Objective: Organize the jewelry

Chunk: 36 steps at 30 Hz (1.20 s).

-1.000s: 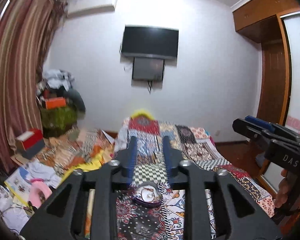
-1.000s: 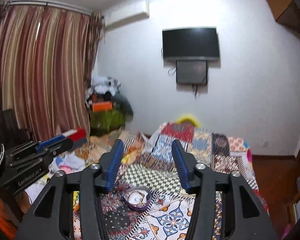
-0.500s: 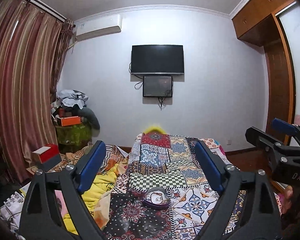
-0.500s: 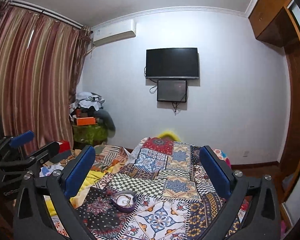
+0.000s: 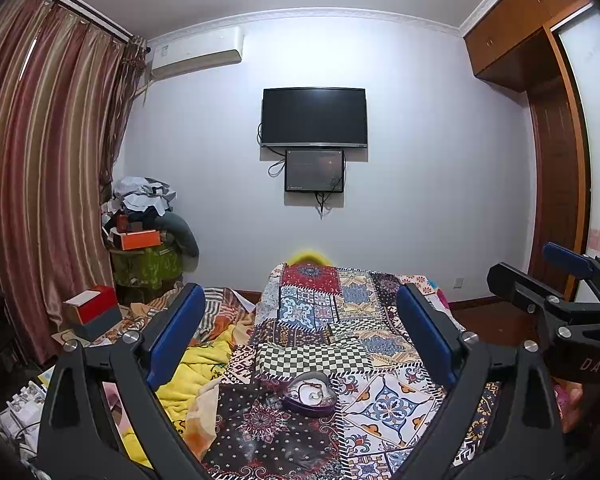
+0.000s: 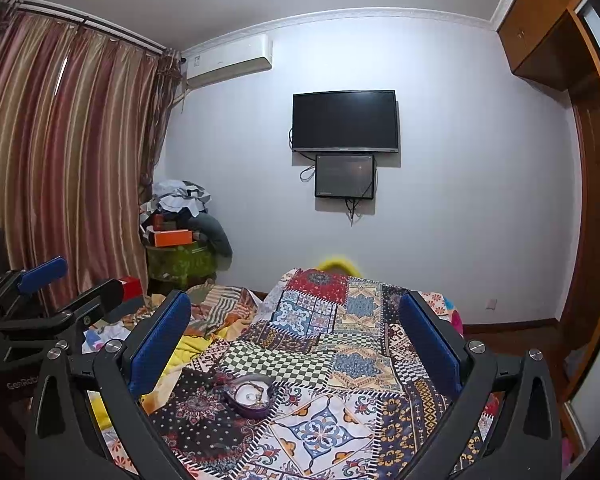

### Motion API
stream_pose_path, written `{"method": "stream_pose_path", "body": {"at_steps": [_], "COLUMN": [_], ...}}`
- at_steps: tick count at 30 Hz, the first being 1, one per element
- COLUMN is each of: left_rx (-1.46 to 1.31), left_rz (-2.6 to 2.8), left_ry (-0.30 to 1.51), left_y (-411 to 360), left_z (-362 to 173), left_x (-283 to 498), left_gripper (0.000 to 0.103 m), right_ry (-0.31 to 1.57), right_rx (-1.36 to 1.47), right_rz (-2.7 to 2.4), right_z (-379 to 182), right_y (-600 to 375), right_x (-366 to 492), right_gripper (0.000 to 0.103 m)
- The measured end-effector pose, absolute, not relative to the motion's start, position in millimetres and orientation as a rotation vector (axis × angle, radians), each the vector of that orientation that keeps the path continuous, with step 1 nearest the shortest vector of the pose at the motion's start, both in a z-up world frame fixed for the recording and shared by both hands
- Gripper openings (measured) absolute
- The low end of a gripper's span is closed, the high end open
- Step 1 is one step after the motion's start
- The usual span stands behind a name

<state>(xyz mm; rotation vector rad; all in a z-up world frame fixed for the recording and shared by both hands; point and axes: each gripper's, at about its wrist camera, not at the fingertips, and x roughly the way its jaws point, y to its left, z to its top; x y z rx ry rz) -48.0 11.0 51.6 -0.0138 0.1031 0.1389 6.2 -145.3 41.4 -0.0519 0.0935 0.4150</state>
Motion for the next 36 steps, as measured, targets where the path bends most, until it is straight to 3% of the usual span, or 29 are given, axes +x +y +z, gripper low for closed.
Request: {"method": "stream_pose_path", "body": {"at_steps": [8,36], "left_rx": [-0.024,-0.041], "left_rz": [0.138,0.118], "left_ry": [0.108,0.137], "left_y": [11.1,16.1], "left_z": [52.7,50.2], "left_x": [-45.9,-40.4], "left_gripper": [0.102,0.102], "right_ry": [0.107,0.139], "right_rx": [-0.049,-0.037], "right_rz": [0.416,0.416], "right_z": [40.6,40.7], "right_y": [-146.9,-151.4], "right_x": [7.4,10.2], "right_gripper": [0.103,0.103]}}
